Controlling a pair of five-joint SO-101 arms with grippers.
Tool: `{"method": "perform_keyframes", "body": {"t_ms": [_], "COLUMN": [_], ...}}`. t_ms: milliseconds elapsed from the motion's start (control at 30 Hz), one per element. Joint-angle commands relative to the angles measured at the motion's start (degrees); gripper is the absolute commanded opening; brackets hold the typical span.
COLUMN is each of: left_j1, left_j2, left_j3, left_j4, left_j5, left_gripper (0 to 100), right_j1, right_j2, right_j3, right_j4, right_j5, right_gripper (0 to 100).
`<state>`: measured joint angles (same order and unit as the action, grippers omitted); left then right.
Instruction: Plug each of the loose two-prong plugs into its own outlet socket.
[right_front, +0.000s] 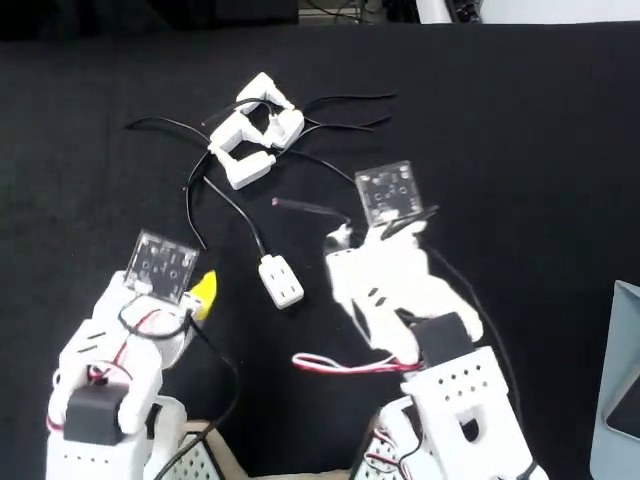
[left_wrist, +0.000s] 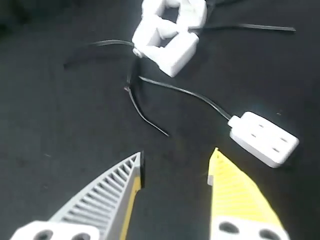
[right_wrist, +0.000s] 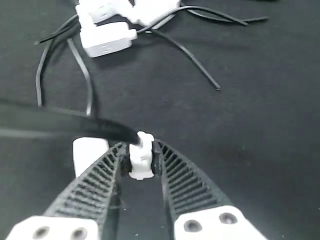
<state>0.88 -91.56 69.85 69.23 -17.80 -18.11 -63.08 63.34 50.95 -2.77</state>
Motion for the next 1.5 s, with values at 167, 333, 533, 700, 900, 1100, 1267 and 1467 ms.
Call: {"method": "perform_keyframes", "body": {"t_ms": [167,333,533,700,900,1100,1267,1467], "left_j1": [8.9,10.6,10.7,13.4,18.0,18.2,18.3,18.2], "left_j2": [39.6,56.4,70.8,79.0,88.5,98.8,102.9,102.9], "left_j3": [-23.9,-31.2,-38.5,-45.2,-50.8,-51.9,-52.0,-51.9], "left_j4": [7.3,7.4,7.0,7.0,6.9,0.3,-2.6,-2.7], "left_j5": [15.7,22.8,34.5,38.9,43.3,43.3,42.8,27.8], "left_gripper": [22,26,38,38,38,38,38,21], "right_j1": [9.1,9.9,9.8,10.0,10.2,12.3,12.3,12.3], "right_j2": [-0.7,-1.0,-1.1,-1.1,-1.2,-1.2,-1.2,-1.2], "right_j3": [-7.1,-7.0,-6.9,-6.9,-7.0,-7.3,-7.3,-7.3], "right_j4": [-0.6,-0.6,-0.6,-0.6,-0.6,-0.9,-1.0,-1.0], "right_j5": [0.6,0.7,0.7,0.7,0.7,0.7,0.6,0.6], "right_gripper": [1.2,1.2,1.2,1.2,1.2,1.2,1.2,1.2]}}
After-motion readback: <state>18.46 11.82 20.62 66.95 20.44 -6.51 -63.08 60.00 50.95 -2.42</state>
